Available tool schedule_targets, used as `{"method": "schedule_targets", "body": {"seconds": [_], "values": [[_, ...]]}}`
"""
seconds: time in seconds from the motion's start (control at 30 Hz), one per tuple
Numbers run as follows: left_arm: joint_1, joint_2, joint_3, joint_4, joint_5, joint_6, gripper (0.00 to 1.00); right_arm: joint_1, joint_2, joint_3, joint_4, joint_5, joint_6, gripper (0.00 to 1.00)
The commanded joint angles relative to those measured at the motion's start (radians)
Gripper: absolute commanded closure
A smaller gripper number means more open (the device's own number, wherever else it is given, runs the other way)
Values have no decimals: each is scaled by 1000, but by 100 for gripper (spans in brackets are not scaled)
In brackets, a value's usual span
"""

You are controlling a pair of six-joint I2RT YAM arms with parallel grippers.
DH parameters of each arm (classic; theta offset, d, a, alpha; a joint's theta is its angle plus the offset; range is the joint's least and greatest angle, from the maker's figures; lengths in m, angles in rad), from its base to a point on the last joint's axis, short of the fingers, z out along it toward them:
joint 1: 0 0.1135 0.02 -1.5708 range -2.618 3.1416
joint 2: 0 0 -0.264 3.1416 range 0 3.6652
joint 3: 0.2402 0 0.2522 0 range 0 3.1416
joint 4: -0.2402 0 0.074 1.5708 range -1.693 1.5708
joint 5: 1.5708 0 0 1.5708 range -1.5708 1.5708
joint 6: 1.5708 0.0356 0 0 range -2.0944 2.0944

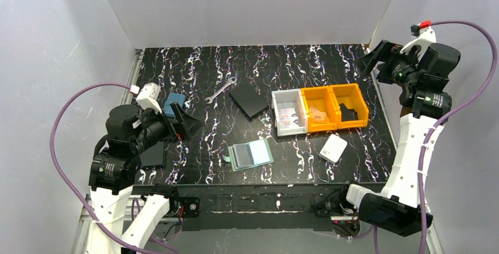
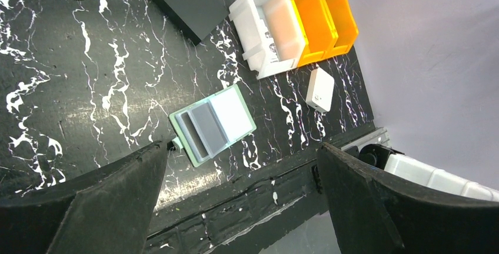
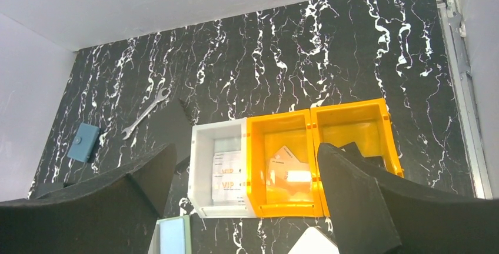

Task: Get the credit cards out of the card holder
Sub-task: Reset both arms

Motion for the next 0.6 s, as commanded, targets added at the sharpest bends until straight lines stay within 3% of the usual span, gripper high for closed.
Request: {"method": "schedule_targets", "body": {"seconds": [0.0, 0.57], "values": [[5, -25, -28, 21, 44, -1, 2, 1, -29, -32, 63, 11, -6, 2], [5, -43, -58, 33, 43, -3, 2, 1, -67, -119, 96, 54, -32, 2]]}}
